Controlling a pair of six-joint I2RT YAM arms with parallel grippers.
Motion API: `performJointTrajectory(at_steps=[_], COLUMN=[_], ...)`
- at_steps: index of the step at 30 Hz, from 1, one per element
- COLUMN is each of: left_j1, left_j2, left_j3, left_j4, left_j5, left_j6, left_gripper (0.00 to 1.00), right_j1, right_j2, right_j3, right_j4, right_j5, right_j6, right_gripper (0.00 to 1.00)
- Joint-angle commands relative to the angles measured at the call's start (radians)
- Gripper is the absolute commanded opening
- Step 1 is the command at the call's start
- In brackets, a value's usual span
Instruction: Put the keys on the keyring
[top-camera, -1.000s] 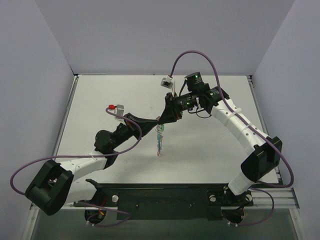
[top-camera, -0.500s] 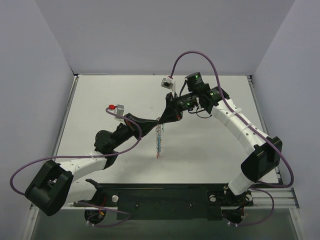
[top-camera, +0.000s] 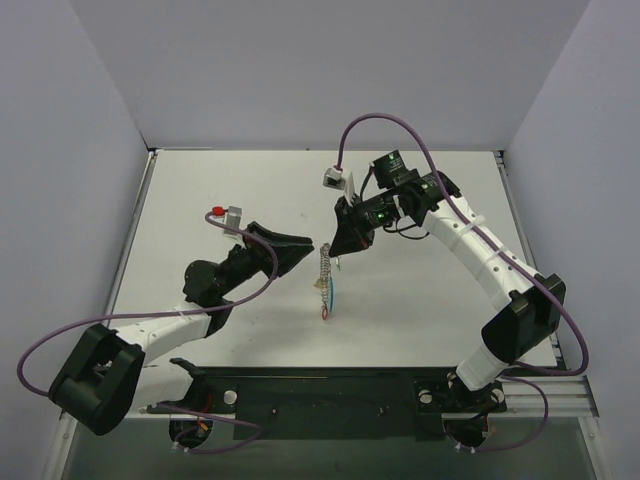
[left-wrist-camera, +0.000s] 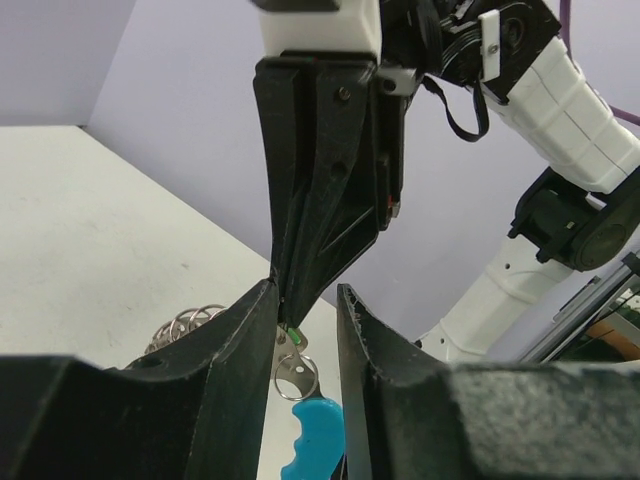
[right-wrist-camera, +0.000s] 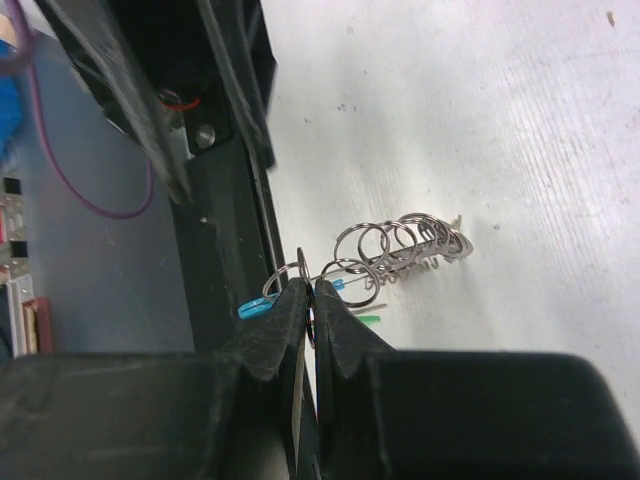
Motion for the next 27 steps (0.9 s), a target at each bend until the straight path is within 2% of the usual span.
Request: performJointTrajectory(at_steps=[1, 2, 4, 6, 9, 12, 13, 17, 19, 24, 27], left_j1=[0.04, 0.043, 0.041, 0.04, 0.031, -0.008, -0.032, -0.098, -0.13, -0.21, -0.233], left_j2=[-0.099, -0.135, -0.185, -0.216, -0.232, -0.215, -0.207, -0.134, -0.104, -0.032, 0.034], left_j3=[0.078, 0.105, 0.157, 0.196, 0.22, 0.245, 0.259, 0.289, 0.28, 0.222, 0.227], left_j4=[-0.054, -0.122, -0.446, -0.582, -0.673, -0.718, -0.722, -0.723, -0.66, -0.384, -0.312], left_j5=[0.11, 0.122, 0.156, 0.187, 0.23, 0.236, 0.234, 0.215, 0.182, 0.11, 0.081], left_j6=[0.033, 0.092, 0.213, 0.313, 0.431, 0.522, 0.563, 0.645, 0.651, 0.633, 0.614], left_gripper=[0.41, 0.42, 0.43, 0.47, 0.48, 0.48, 0.52, 0.57, 0.57, 0.56, 0.51], right_j1=[0.0, 0.001, 0.016, 0.035, 0.063, 0.09, 0.093, 0.112, 0.113, 0.112, 0.112], right_j2=[-0.037, -0.037, -0.034, -0.032, -0.023, -0.012, -0.011, 0.004, 0.007, 0.017, 0.027], right_j3=[0.083, 0.092, 0.136, 0.17, 0.213, 0.25, 0.255, 0.273, 0.285, 0.289, 0.298], right_j4=[-0.189, -0.215, -0.344, -0.427, -0.519, -0.605, -0.613, -0.657, -0.668, -0.676, -0.682], right_j5=[0.079, 0.096, 0.162, 0.223, 0.332, 0.405, 0.412, 0.479, 0.489, 0.489, 0.467], right_j6=[-0.19, -0.22, -0.336, -0.453, -0.62, -0.715, -0.749, -0.818, -0.831, -0.835, -0.829], right_gripper=[0.0, 0.0, 0.0, 0.0, 0.0, 0.0, 0.0, 0.0, 0.0, 0.0, 0.0])
